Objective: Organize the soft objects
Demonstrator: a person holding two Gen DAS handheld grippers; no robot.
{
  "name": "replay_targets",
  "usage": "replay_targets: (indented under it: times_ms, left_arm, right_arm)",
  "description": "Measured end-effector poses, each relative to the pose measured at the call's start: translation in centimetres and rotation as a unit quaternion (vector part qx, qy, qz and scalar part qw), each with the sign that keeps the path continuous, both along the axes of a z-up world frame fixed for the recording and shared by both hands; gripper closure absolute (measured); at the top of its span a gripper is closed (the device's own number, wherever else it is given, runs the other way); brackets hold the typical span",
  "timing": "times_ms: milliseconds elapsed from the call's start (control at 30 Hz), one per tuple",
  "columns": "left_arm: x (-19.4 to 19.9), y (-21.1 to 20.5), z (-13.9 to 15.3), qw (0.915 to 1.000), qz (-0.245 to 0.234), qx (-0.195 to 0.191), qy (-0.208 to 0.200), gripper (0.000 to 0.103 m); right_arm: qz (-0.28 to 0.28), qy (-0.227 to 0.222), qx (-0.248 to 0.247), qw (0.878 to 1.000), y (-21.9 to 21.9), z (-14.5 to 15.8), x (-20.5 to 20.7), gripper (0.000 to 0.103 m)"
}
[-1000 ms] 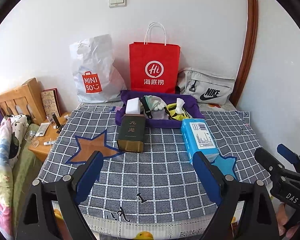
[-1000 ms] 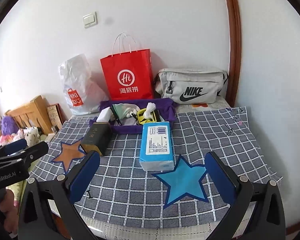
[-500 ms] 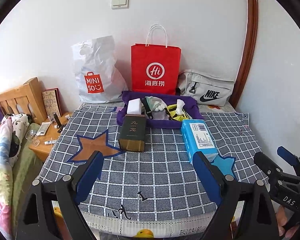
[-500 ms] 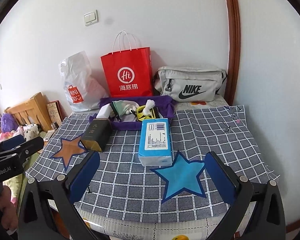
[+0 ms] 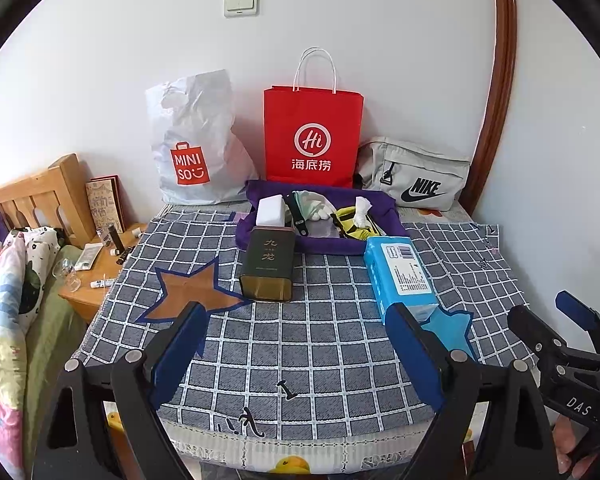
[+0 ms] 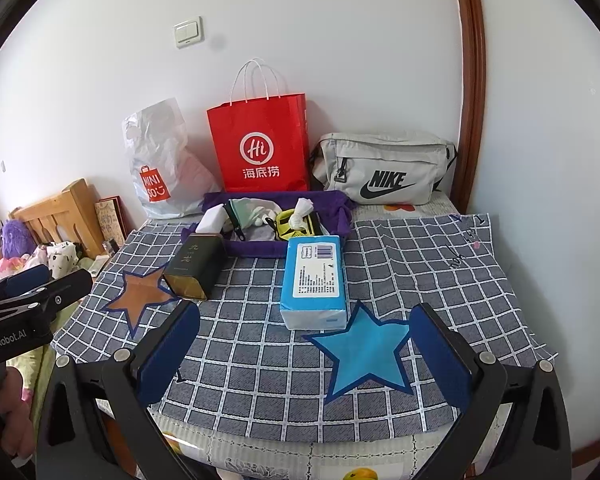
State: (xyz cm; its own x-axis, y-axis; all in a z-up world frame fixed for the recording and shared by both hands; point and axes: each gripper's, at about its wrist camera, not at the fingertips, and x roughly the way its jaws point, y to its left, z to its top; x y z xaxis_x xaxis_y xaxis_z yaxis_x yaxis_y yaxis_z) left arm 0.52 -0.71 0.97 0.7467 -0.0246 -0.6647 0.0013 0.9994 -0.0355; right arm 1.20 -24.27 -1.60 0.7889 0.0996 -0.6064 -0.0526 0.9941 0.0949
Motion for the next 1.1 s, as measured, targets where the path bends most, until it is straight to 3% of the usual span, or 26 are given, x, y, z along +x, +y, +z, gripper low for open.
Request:
replay_targets:
  times_ms: [1100]
  left_arm:
    - [-0.02, 0.09, -0.13, 1.0, 0.004, 0.003, 0.001, 0.012]
  right_arm:
    - [0.007, 0.002, -0.001, 1.0, 0.17, -0.06, 0.16, 0.0]
